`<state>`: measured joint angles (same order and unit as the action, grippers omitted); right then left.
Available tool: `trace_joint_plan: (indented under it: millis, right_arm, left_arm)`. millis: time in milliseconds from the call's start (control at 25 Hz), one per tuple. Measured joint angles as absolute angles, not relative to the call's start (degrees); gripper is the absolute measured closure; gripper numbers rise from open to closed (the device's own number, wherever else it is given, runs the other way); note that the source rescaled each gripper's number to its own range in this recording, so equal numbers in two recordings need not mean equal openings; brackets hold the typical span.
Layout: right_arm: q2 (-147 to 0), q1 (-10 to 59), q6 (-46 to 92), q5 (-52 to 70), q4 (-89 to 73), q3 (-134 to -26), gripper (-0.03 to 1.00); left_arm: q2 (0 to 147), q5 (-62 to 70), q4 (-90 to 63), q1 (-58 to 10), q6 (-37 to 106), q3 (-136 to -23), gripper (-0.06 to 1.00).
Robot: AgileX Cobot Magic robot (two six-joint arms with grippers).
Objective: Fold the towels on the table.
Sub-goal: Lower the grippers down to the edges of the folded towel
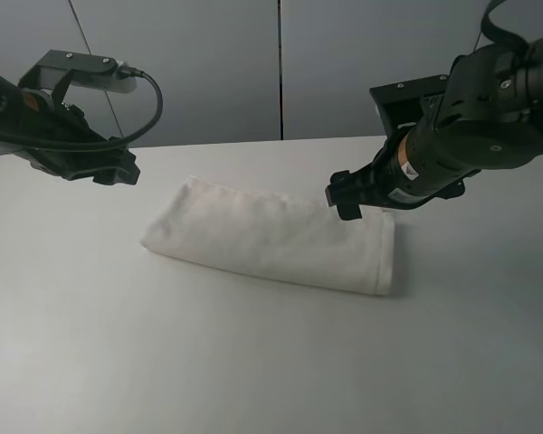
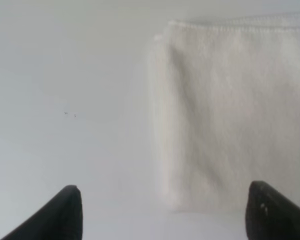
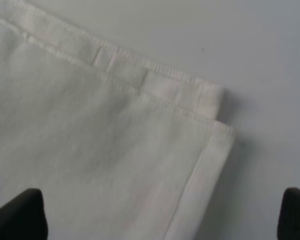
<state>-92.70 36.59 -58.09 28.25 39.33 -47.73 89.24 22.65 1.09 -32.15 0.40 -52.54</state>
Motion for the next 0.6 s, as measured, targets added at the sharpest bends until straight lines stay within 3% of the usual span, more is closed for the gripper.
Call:
trace_joint_plan:
  millis: [240,600]
  right_arm:
    - [-92.7,35.6,-51.4,30.4,27.3,-50.3,-0.03]
    - [-96.9,27.1,-32.6,36.1,7.8,-56.3,-0.03]
  left_arm:
    - [92.8,28.3,-1.1,-30.3,-0.8,-57.9,0.08]
    - [110.2,38.1,-1.7,-28.6,0.0,-73.1,0.02]
